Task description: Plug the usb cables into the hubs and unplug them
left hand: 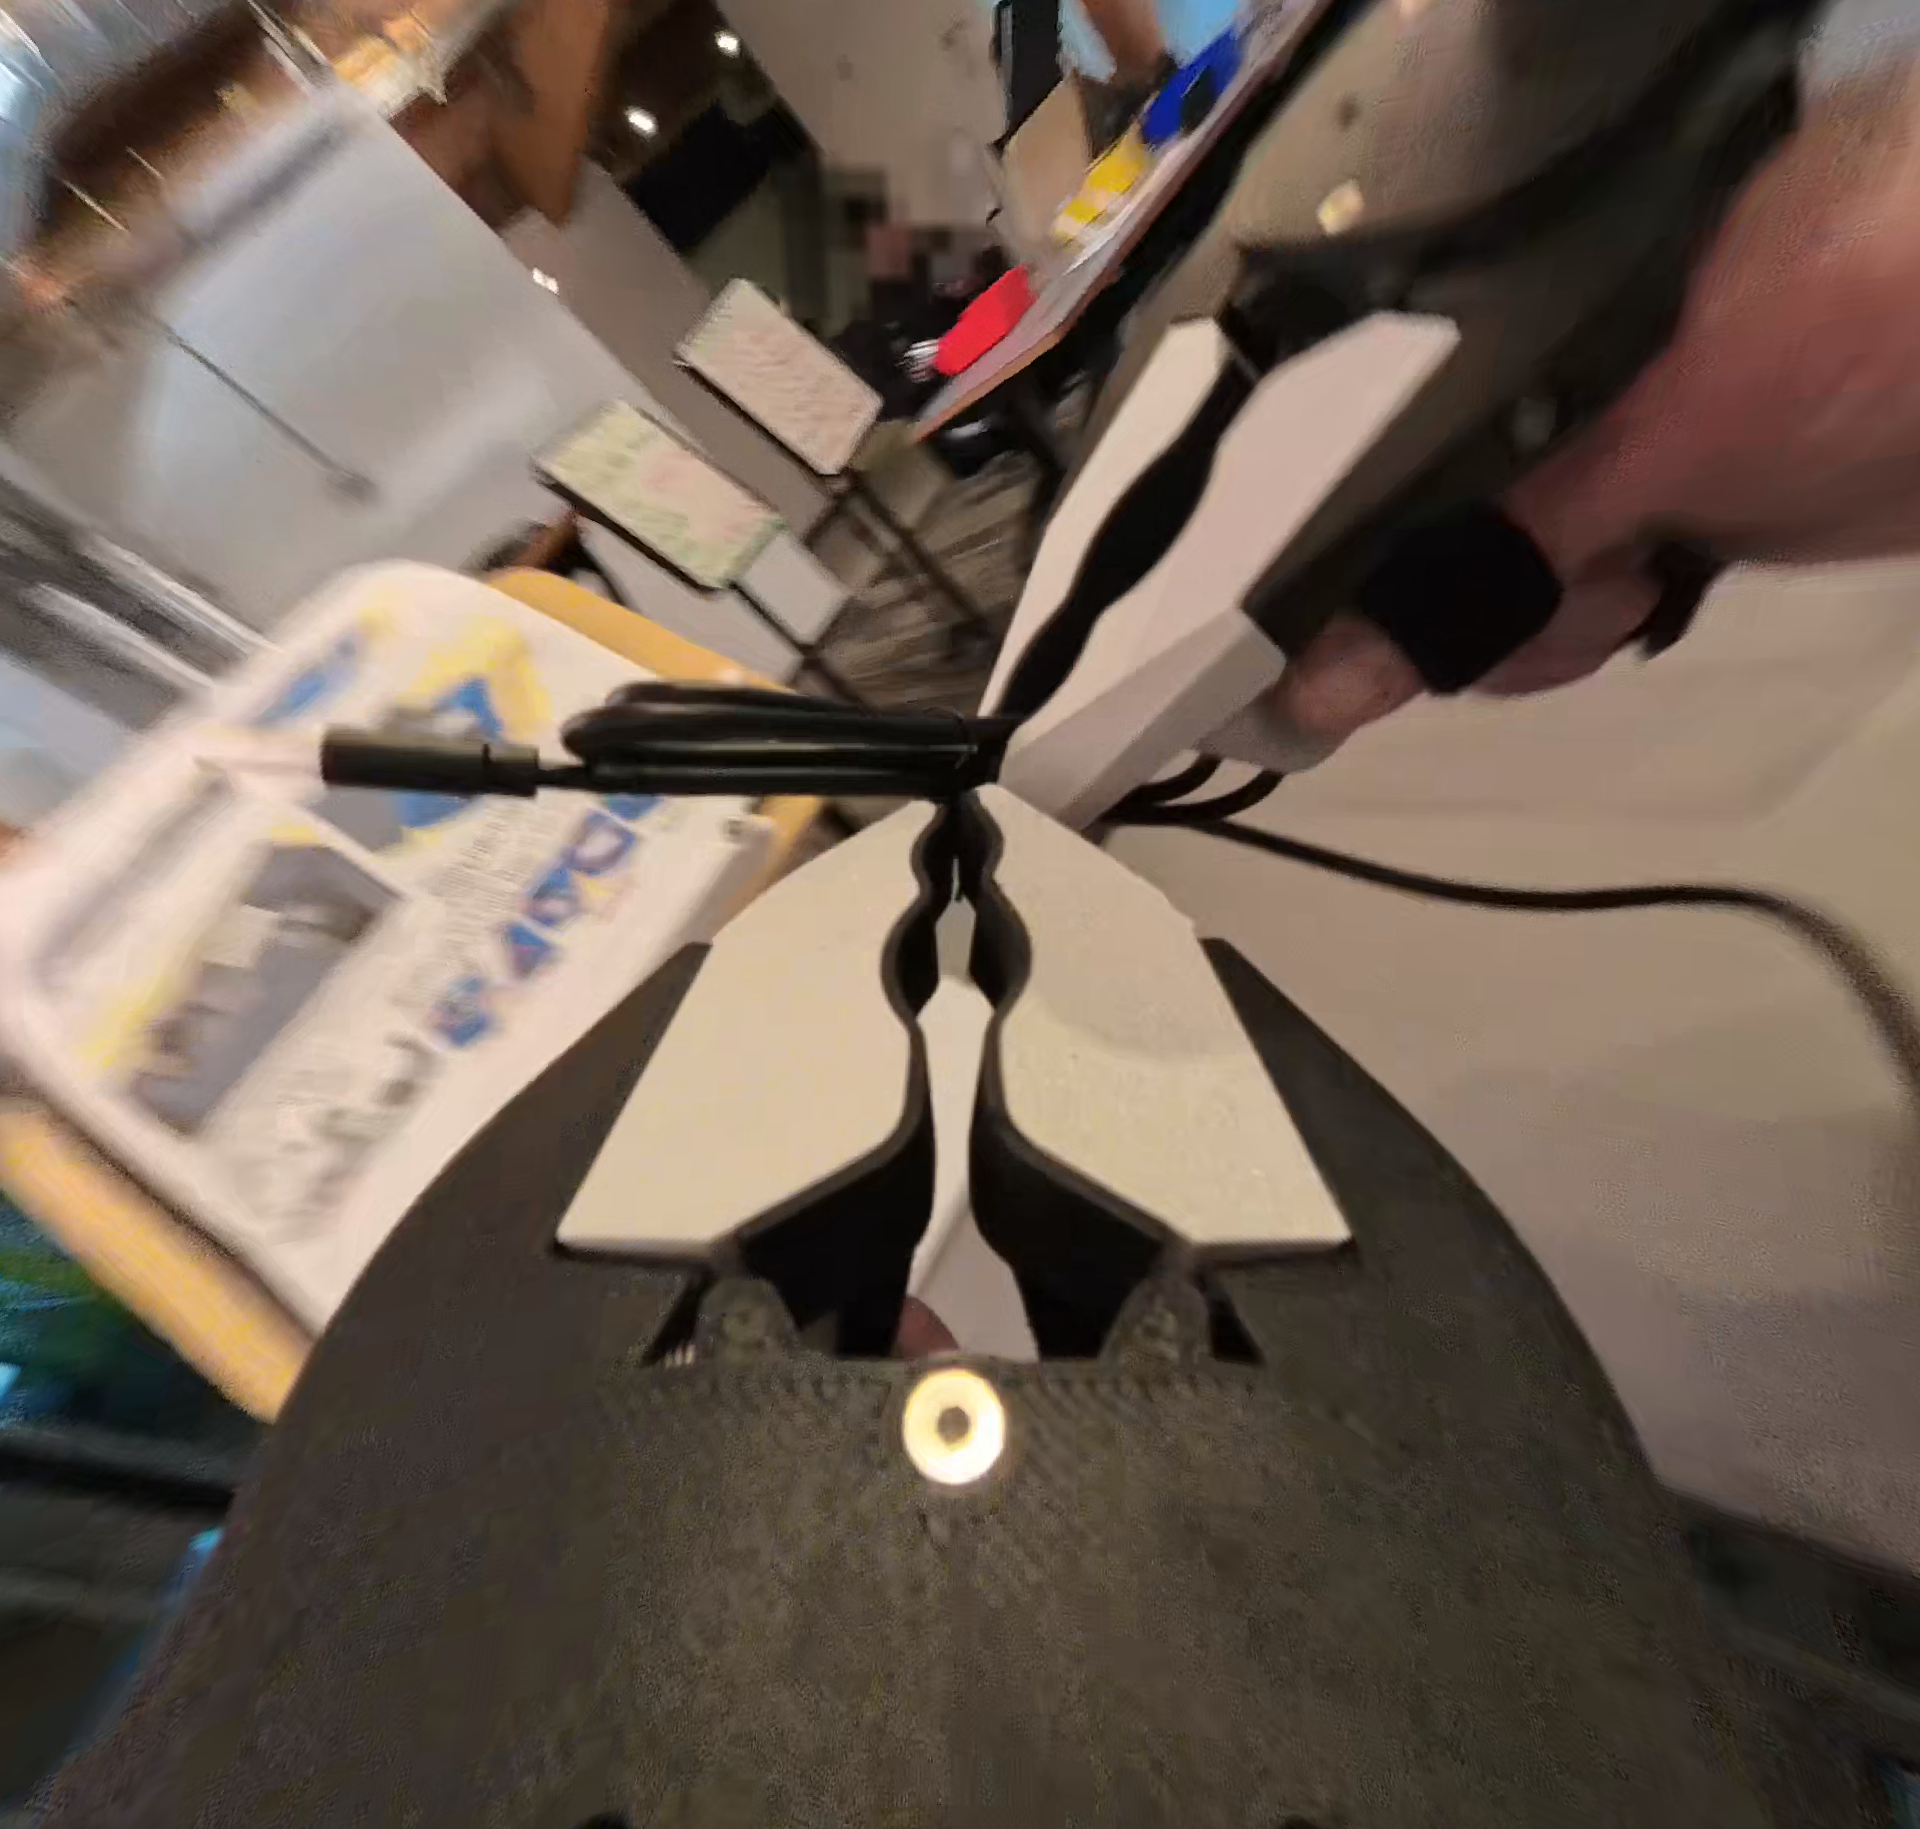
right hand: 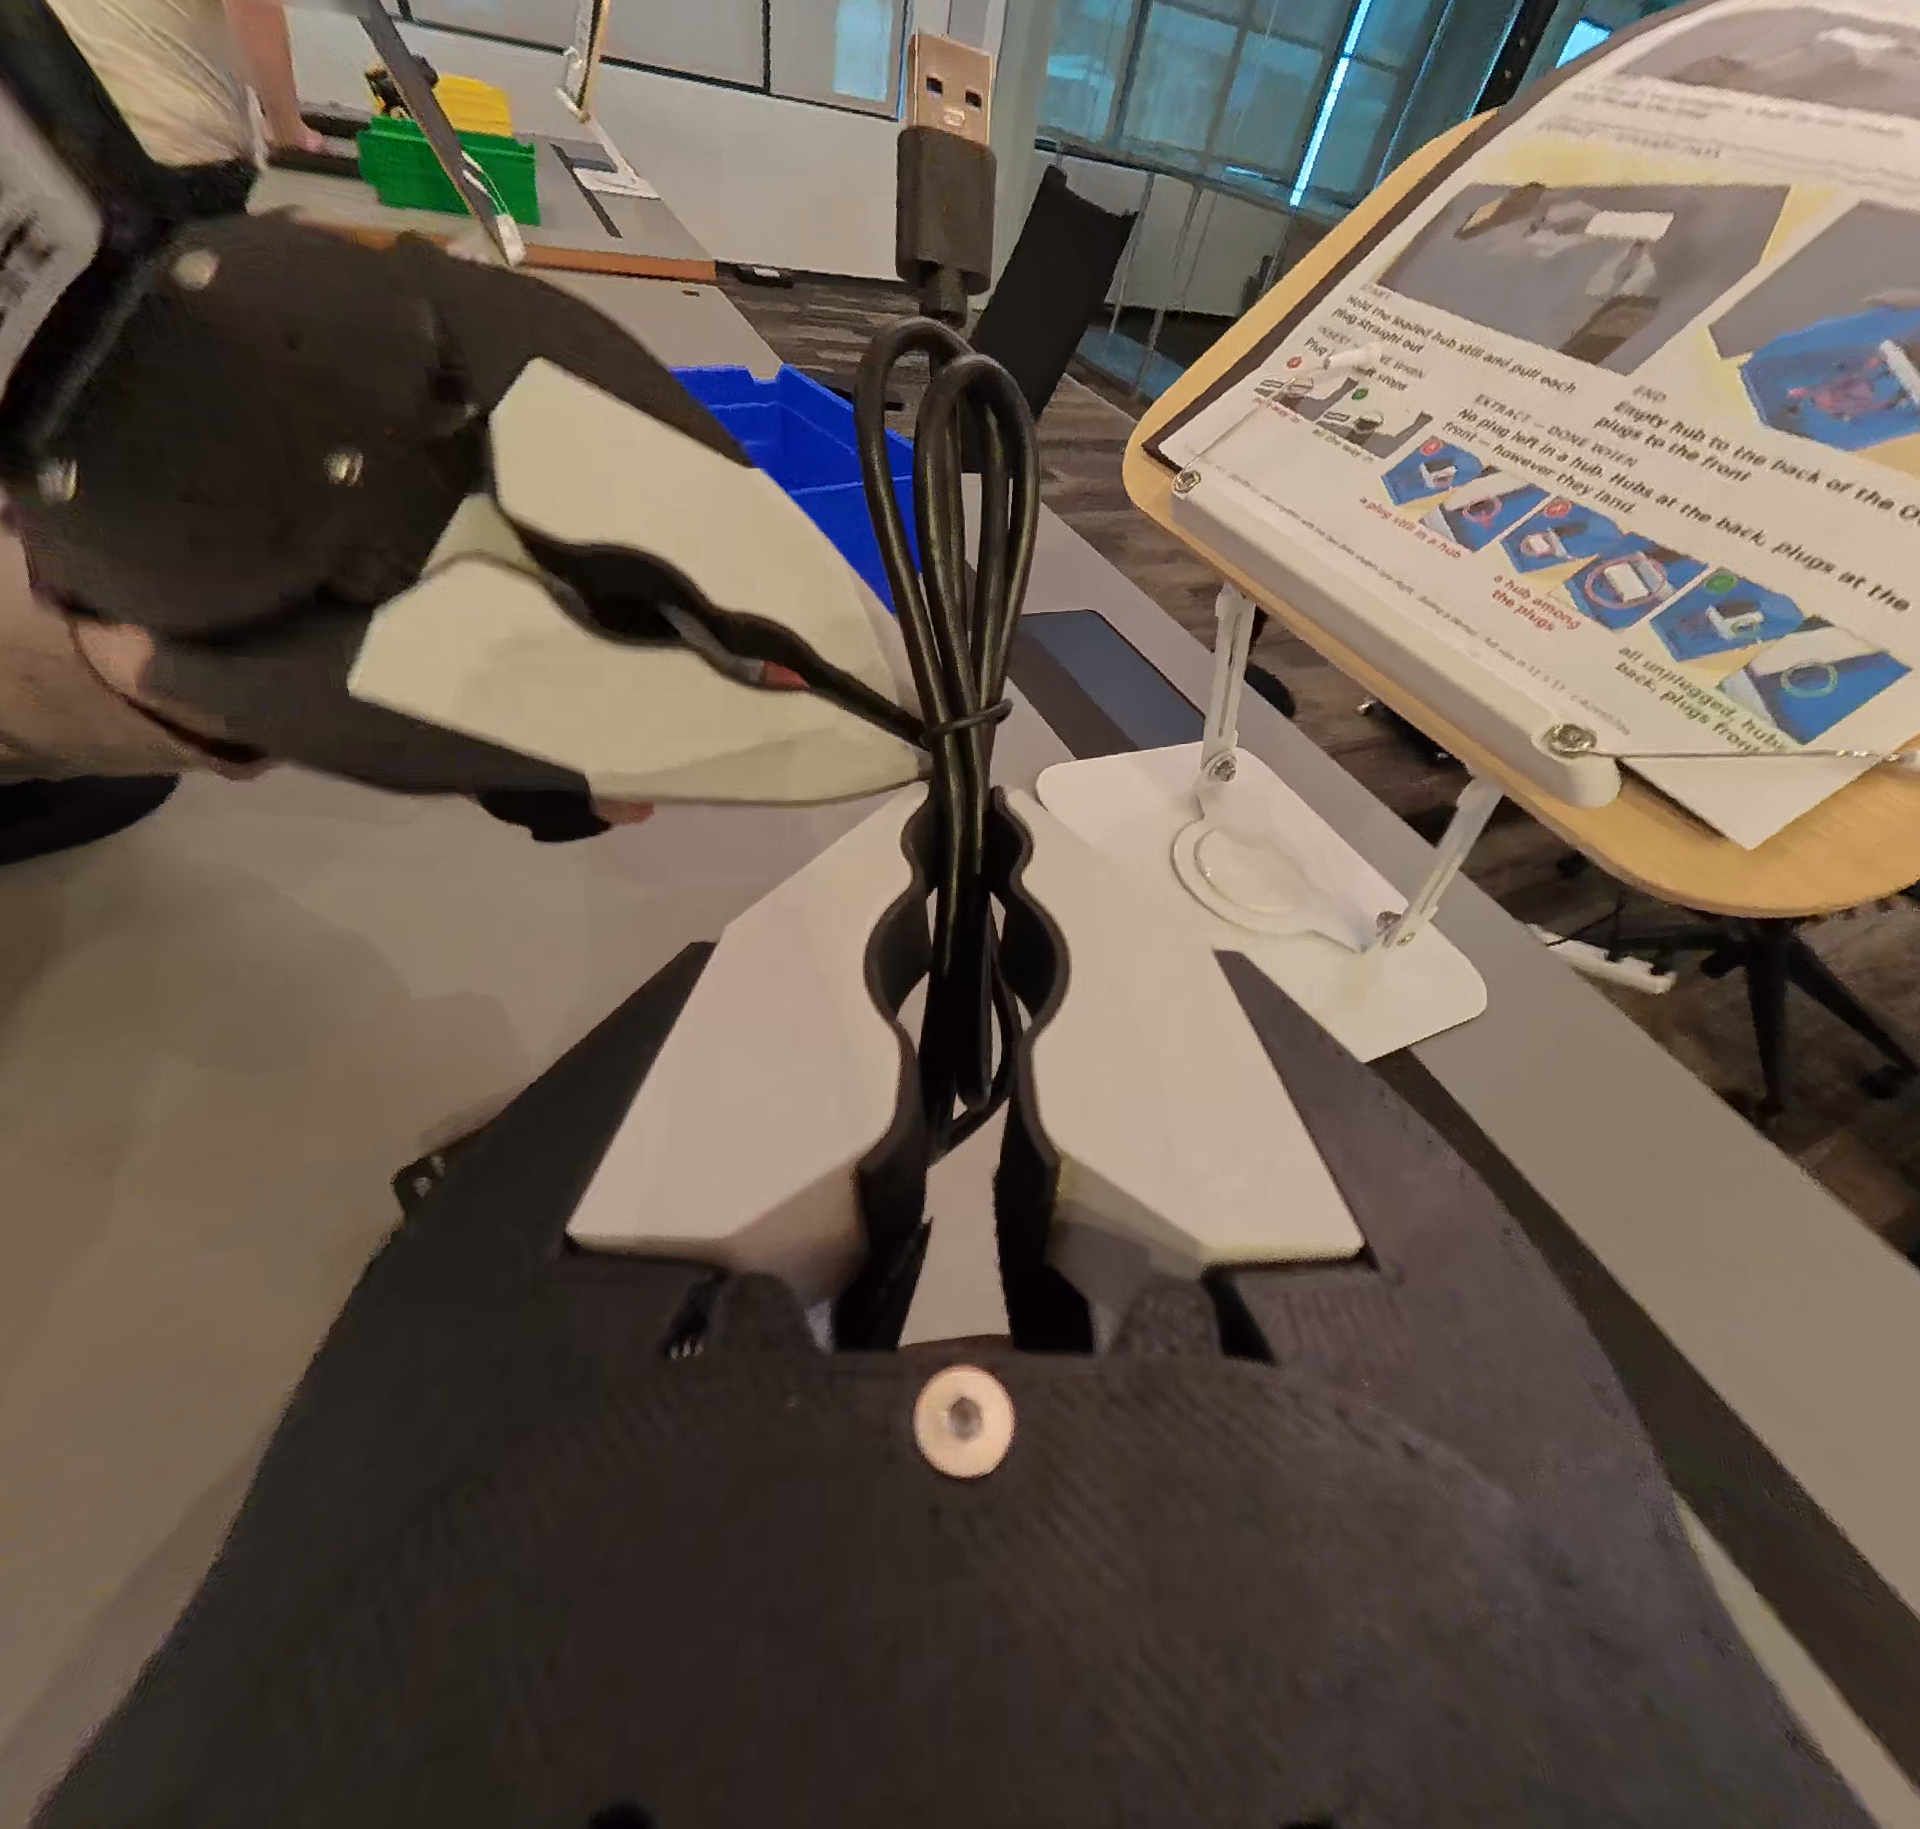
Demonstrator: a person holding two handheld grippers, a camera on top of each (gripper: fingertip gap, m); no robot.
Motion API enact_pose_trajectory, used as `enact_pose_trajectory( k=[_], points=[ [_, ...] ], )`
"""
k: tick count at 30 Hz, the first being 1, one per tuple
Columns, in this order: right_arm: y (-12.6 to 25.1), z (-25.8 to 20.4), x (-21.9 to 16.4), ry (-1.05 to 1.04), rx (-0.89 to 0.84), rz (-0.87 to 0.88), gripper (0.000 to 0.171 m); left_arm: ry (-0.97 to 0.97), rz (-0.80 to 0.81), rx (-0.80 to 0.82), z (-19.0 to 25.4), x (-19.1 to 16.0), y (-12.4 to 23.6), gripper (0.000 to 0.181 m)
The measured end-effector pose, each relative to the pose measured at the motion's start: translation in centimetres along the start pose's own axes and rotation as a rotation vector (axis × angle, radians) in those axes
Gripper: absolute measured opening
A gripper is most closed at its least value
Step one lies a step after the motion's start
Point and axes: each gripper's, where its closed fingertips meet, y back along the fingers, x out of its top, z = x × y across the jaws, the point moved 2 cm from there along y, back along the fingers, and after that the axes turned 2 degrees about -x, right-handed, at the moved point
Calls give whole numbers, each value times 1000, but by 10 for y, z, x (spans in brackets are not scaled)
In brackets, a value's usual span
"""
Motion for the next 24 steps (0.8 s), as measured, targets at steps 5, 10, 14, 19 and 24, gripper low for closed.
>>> enact_pose_trajectory(
  k=[5,10,14,19,24],
  points=[
    [2,2,3,-104,22,13,3,-737,-82,355,-3,4,-1,1],
    [2,3,1,-263,63,39,3,-1106,-62,428,-5,2,-3,1],
    [0,3,1,-343,95,73,3,-1290,-19,401,-8,1,-4,1],
    [-1,3,0,-262,77,66,3,-1065,-5,313,-8,1,-1,6],
    [0,2,1,-198,73,66,3,-698,51,170,-6,13,19,23]
  ],
)
